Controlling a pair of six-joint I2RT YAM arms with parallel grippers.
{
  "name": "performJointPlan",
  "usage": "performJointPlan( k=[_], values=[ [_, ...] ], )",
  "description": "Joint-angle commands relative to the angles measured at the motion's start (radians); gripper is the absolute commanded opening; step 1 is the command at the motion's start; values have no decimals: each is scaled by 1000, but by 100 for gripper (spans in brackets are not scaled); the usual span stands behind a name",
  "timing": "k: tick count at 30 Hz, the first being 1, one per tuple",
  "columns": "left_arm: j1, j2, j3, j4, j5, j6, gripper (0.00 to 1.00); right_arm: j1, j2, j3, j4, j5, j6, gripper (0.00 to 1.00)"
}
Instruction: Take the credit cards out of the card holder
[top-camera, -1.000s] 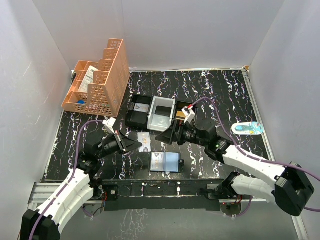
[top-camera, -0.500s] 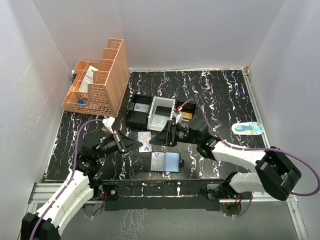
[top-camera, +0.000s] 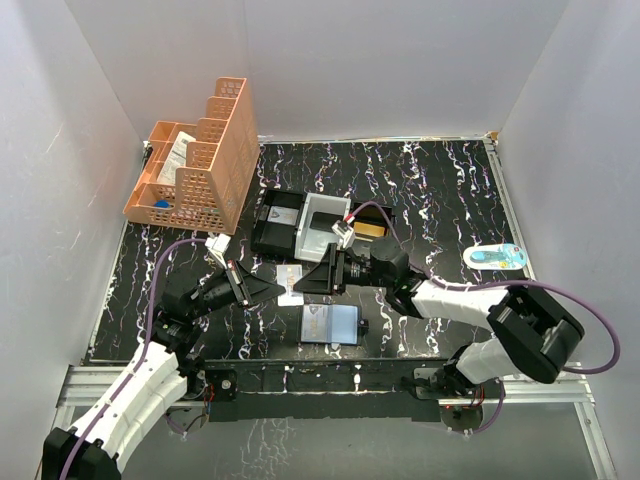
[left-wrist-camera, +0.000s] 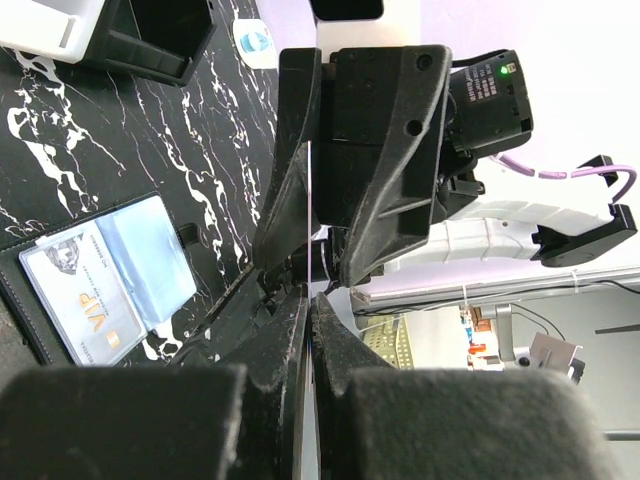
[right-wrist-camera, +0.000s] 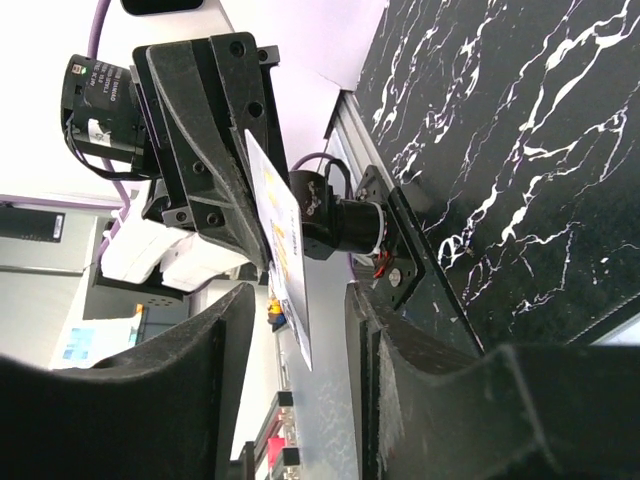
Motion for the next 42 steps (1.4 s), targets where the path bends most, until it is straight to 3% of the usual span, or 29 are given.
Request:
performJointPlan(
  k=[1,8,19,28,34,42],
  values=[
    [5,-7,20,30,44,-11,0,13,37,45,137,-44,48,37],
    [5,0,16,43,53,-16,0,28,92,45,266,-65,117,27],
    [5,-3,18,39,65,-15,0,28,86,36,274,-36,119,23],
    [5,-16,4,70,83,-36,0,28,87,42,303,-36,130,8],
    [4,-12,-15,122,96,-62,0,28,76,41,303,-27,128,18],
    [5,2,-34,189,115,-97,0,27,84,42,321,0,135,20]
  ],
)
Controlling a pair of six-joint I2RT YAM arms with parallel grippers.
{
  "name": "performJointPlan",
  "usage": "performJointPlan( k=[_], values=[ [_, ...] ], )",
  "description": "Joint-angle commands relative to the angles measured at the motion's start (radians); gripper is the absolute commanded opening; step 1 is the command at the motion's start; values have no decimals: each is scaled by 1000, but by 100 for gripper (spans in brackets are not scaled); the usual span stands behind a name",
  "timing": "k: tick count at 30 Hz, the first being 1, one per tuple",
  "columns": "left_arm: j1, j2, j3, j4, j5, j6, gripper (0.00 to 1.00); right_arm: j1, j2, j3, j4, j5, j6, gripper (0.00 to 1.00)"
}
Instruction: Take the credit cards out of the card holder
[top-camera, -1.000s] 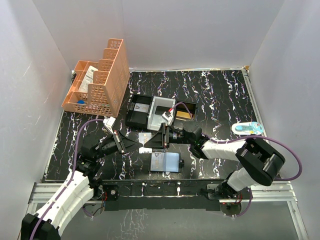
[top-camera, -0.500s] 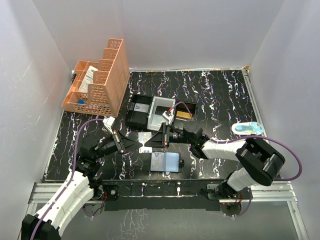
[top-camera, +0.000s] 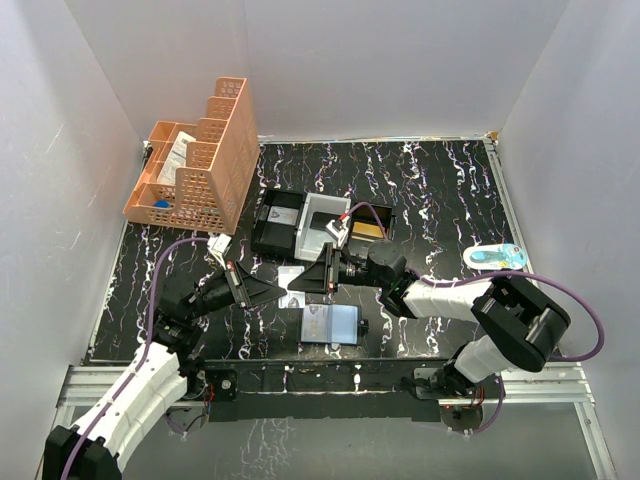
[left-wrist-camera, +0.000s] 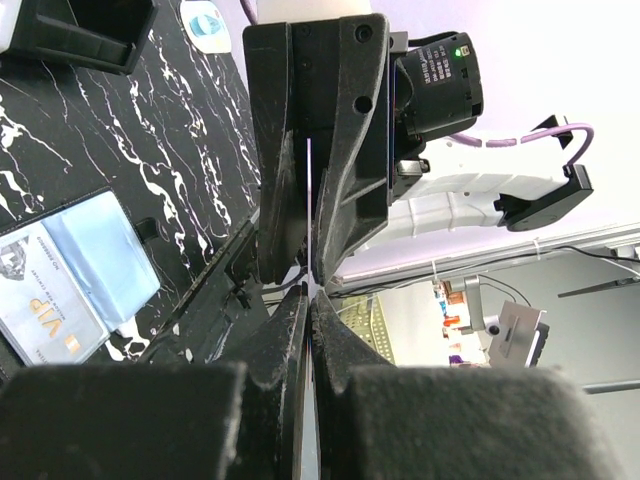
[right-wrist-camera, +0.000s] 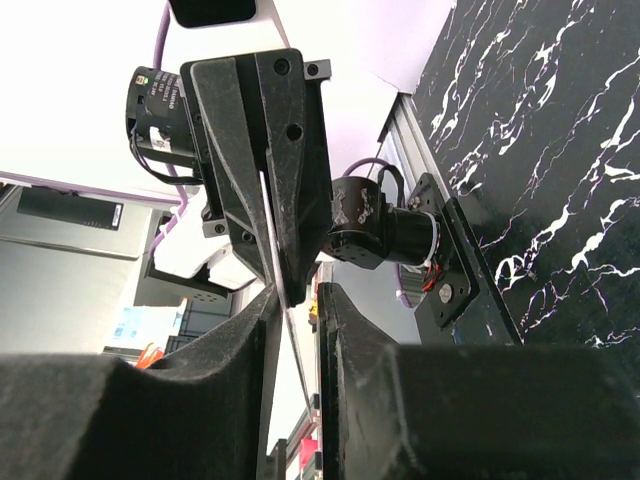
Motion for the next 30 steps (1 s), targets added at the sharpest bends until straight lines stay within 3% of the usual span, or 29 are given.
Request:
performJointPlan(
  k=[1,10,12,15,18,22,26,30],
  values=[
    [4,-3,-7,48,41,-21,0,2,-13,39,95,24,5,19],
    [4,-17,23,-46,19,27,0,2,-17,24,103,14,5,0],
    [4,-22,35,-74,9,47,0,2,-23,18,101,15,3,0],
    [4,-39,64,-149,-12,96,33,2,-35,18,81,18,-13,0],
    [4,-62,144,-375,-87,216,46,0,-56,31,7,32,-58,0],
    [4,-56,280,-724,-239,403,79,-5,-102,80,-217,90,-179,0],
    [4,-32,420,-957,-452,541,97,-6,-144,168,-468,159,-332,0],
    [4,-9,544,-1090,-647,640,99,-6,-167,258,-649,257,-466,0]
  ],
)
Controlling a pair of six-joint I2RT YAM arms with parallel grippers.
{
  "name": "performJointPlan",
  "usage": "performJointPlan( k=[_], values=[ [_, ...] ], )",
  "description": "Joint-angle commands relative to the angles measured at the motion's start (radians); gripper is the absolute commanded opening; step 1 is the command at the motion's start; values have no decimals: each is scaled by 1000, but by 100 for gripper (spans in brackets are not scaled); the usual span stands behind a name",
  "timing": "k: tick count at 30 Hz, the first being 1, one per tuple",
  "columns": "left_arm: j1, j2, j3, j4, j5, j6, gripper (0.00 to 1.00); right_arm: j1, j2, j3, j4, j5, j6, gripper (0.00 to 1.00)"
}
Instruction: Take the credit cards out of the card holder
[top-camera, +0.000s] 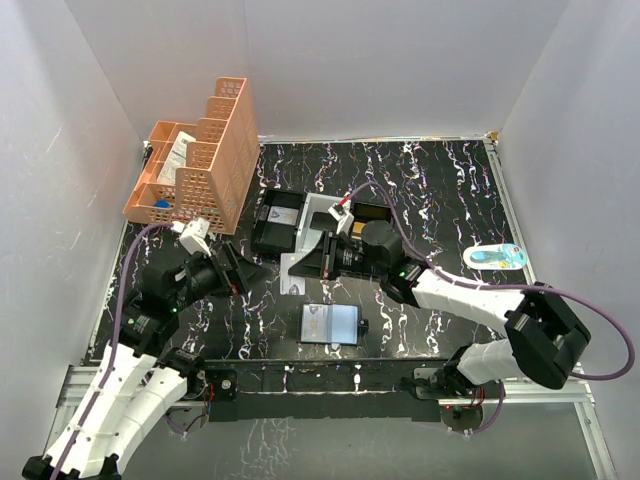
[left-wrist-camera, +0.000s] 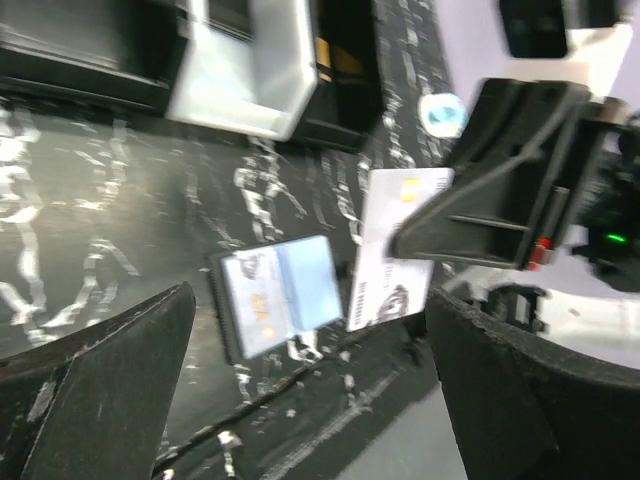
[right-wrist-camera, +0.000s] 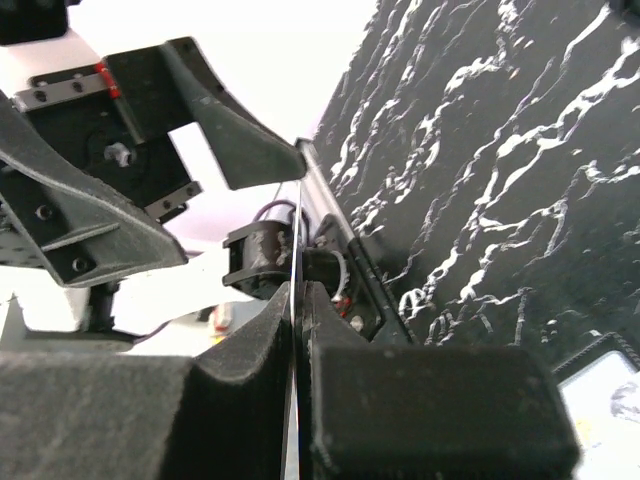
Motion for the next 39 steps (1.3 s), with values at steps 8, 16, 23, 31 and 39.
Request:
performJointPlan(
  k=[8,16,23,31,39],
  values=[
    [4,113,235,-278,-491,267,99,-3,47,342,-492,284,-367,0],
    [6,200,217,-216,-709,342,99,16,277,620,-666,468,-479,0],
    [6,139,135,-175,-761,300,99,33,545,931,-814,657,-533,0],
    [6,135,133,-180,-795,300,99,37,729,1121,-901,798,-604,0],
    [6,150,131,-162,-747,320,99,37,750,1137,-943,877,-645,0]
  ],
)
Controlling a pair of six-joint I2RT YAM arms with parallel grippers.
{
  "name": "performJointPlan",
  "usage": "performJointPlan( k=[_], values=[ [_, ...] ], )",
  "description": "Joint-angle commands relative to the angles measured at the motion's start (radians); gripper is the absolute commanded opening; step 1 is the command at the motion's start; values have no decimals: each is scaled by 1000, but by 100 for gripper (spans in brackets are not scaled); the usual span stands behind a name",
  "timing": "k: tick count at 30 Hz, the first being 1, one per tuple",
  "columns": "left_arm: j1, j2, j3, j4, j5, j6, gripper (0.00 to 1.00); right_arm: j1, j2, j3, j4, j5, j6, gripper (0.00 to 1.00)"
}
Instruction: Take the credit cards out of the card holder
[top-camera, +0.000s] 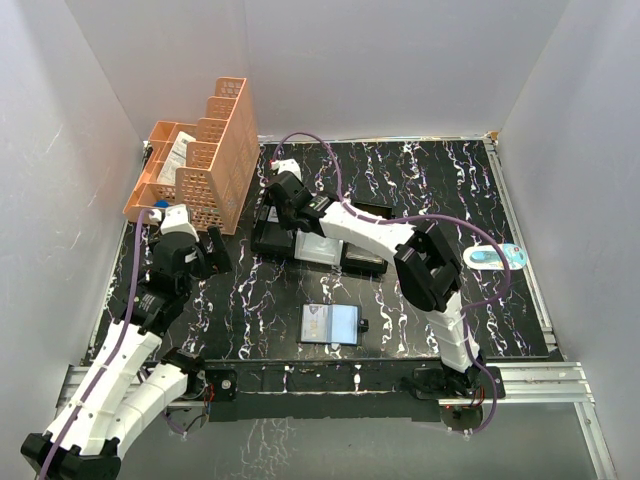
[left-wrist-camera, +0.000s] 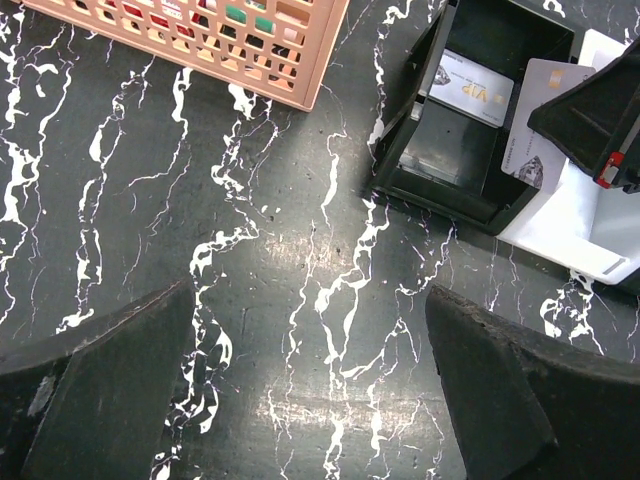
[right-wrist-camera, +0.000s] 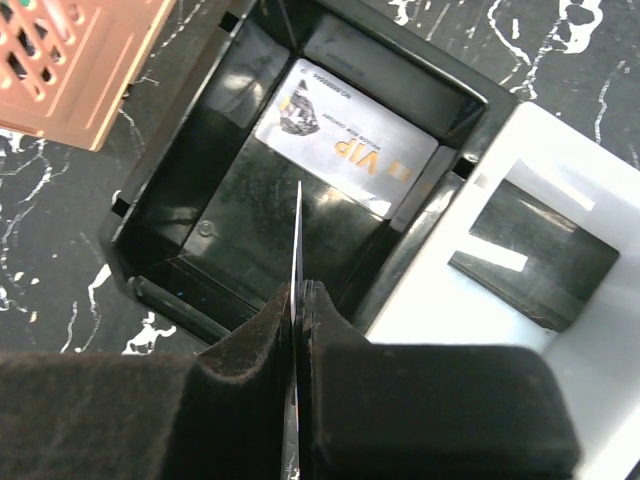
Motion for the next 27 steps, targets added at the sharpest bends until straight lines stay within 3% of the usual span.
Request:
performJointPlan(
  k=[1,17,27],
  values=[
    [6,-5,-3,22,6,16,99,2,-23,41,-7,91,-43,0],
    [5,13,-2,19,3,21,99,2,-85,-28,23,54,-172,0],
    [6,-21,1,5,-55,-3,99,2,-61,-74,281,-18,-548,0]
  ],
)
